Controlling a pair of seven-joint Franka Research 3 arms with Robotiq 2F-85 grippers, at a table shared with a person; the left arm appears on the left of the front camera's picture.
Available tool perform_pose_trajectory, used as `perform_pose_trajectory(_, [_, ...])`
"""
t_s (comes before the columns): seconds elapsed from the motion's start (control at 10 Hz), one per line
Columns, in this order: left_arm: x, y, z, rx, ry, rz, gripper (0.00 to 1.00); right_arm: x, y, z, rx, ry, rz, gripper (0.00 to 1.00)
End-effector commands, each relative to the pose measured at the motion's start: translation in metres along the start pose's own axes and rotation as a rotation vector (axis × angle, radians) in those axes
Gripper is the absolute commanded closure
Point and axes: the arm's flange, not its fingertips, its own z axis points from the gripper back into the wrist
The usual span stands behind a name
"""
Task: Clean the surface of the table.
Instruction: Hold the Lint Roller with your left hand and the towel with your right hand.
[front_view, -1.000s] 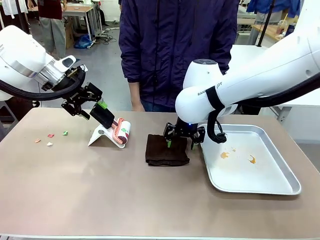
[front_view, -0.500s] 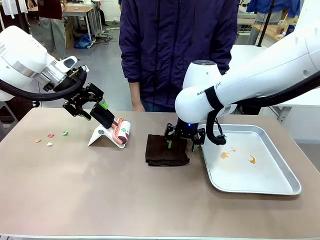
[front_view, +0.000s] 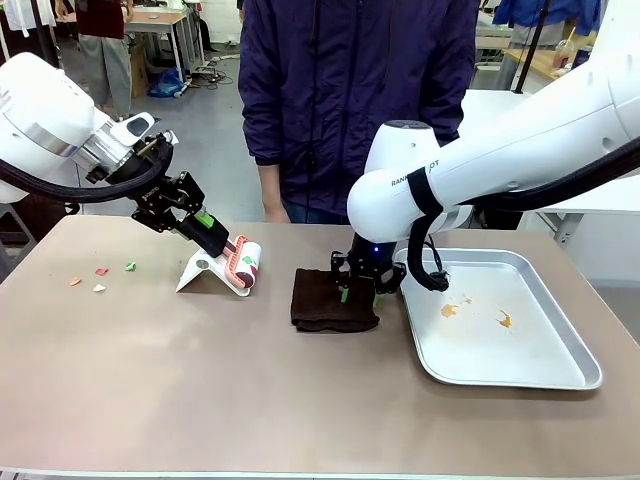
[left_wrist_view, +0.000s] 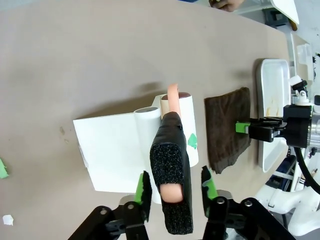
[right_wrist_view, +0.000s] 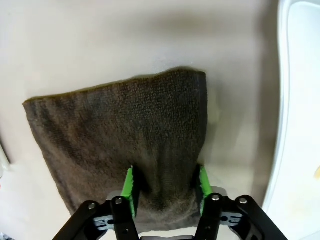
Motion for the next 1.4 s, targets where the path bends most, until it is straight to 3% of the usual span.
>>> perform_pose_trajectory(0.0, [0.002,0.0,0.0,-0.03,-0.02,-0.022,1.0,0.003,0.004,-0.006,0.014,0.031,0.016,1.0])
perform_pose_trajectory(0.8, [-0.006,-0.007,0.009,-0.056,-0.042,-0.046,1.0,0.005,-0.001,-0.003,0.056,0.027,0.009,1.0])
perform_pose_trajectory(1.0, [-0.019,-0.012,0.025,-0.125,-0.075,-0.071,1.0,0.001,-0.027,0.021,0.238,0.009,-0.018,1.0])
perform_pose_trajectory(1.3, [-0.052,-0.021,0.06,-0.239,-0.166,-0.133,1.0,-0.012,-0.086,0.061,0.643,0.011,0.002,1.0])
